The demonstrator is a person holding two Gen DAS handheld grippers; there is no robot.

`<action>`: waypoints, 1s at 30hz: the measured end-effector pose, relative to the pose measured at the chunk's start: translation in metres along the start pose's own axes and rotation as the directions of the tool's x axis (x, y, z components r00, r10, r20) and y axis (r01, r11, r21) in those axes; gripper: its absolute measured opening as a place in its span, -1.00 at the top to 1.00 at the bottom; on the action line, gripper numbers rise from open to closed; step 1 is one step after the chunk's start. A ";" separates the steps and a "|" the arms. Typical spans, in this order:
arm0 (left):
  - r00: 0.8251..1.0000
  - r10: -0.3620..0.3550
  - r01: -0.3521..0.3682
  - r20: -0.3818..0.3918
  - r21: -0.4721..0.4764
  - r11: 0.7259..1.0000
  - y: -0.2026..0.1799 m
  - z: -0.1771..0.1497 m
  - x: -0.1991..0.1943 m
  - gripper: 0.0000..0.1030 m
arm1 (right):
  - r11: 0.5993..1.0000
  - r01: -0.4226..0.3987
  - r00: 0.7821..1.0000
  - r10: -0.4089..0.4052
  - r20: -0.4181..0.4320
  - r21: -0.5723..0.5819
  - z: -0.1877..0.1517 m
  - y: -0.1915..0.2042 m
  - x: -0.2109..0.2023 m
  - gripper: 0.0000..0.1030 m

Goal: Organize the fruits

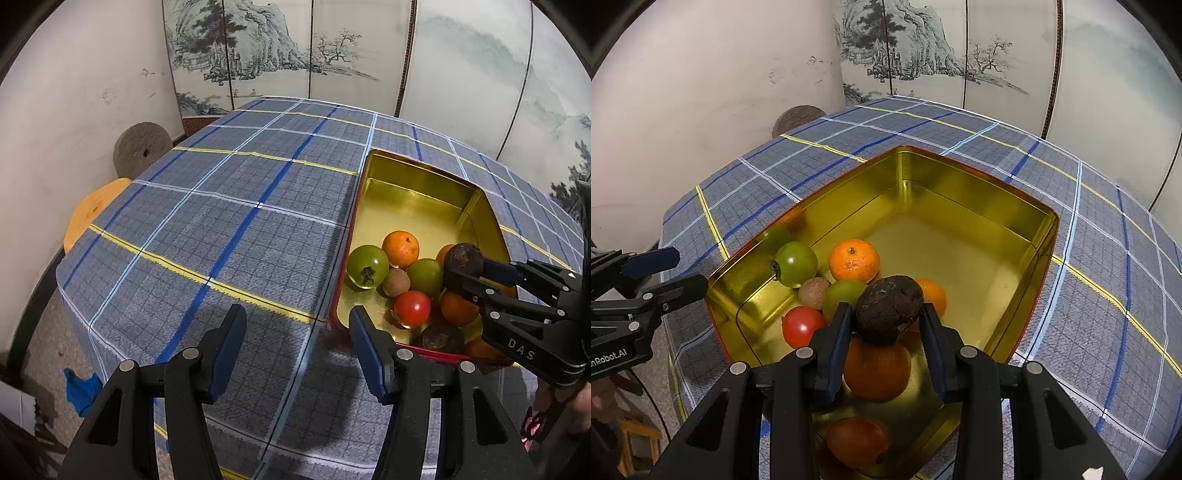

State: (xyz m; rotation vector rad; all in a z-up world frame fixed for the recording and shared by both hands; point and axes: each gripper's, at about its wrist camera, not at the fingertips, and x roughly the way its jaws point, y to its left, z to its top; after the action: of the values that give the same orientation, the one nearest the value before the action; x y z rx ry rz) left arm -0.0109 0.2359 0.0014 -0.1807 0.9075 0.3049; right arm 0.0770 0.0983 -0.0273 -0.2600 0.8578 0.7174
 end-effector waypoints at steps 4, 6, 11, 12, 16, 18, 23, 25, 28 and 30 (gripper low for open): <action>1.000 0.000 0.000 -0.002 0.001 1.000 0.000 -0.001 -0.001 -0.14 | 1.000 0.000 1.000 0.000 0.005 0.009 -0.002 0.000 -0.002 0.09; 1.000 0.000 0.000 -0.005 0.002 1.000 -0.002 -0.002 -0.001 -0.14 | 1.000 0.004 1.000 -0.004 0.012 0.008 -0.003 0.000 -0.004 0.03; 1.000 -0.002 0.002 -0.007 0.008 1.000 -0.008 -0.003 -0.004 -0.14 | 1.000 0.010 1.000 -0.010 0.027 0.014 -0.001 0.000 -0.012 -0.18; 1.000 -0.003 0.003 -0.006 0.009 1.000 -0.009 -0.003 -0.004 -0.14 | 1.000 0.009 0.999 -0.009 0.031 0.017 -0.001 0.000 -0.015 -0.21; 1.000 -0.002 0.003 -0.003 0.014 1.000 -0.013 -0.003 -0.006 -0.14 | 1.000 0.005 0.999 -0.007 0.054 0.030 -0.002 0.002 -0.032 -0.48; 1.000 -0.001 0.001 -0.002 0.018 1.000 -0.016 -0.002 -0.007 -0.14 | 0.999 0.014 0.998 -0.017 0.065 0.034 -0.005 0.003 -0.041 -0.64; 1.000 -0.006 0.006 -0.002 0.029 1.000 -0.022 -0.003 -0.010 -0.14 | 0.997 0.031 0.997 -0.036 0.072 0.069 -0.013 0.003 -0.058 -0.91; 1.000 -0.007 0.007 -0.002 0.037 0.999 -0.025 -0.003 -0.011 -0.14 | 0.996 0.037 0.997 -0.043 0.062 0.085 -0.017 0.002 -0.062 -0.94; 1.000 -0.010 0.010 0.001 0.046 0.999 -0.030 -0.004 -0.013 -0.14 | 0.994 0.048 0.997 -0.053 0.051 0.098 -0.024 0.003 -0.068 -0.98; 1.000 -0.010 0.009 0.002 0.052 0.999 -0.033 -0.004 -0.014 -0.14 | 0.994 0.054 0.997 -0.059 0.045 0.097 -0.028 0.003 -0.071 -0.98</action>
State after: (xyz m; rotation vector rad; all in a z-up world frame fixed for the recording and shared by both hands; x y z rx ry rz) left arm -0.0106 0.2009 0.0114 -0.1370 0.9115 0.2725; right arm 0.0269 0.0539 0.0095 -0.1806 0.8337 0.6256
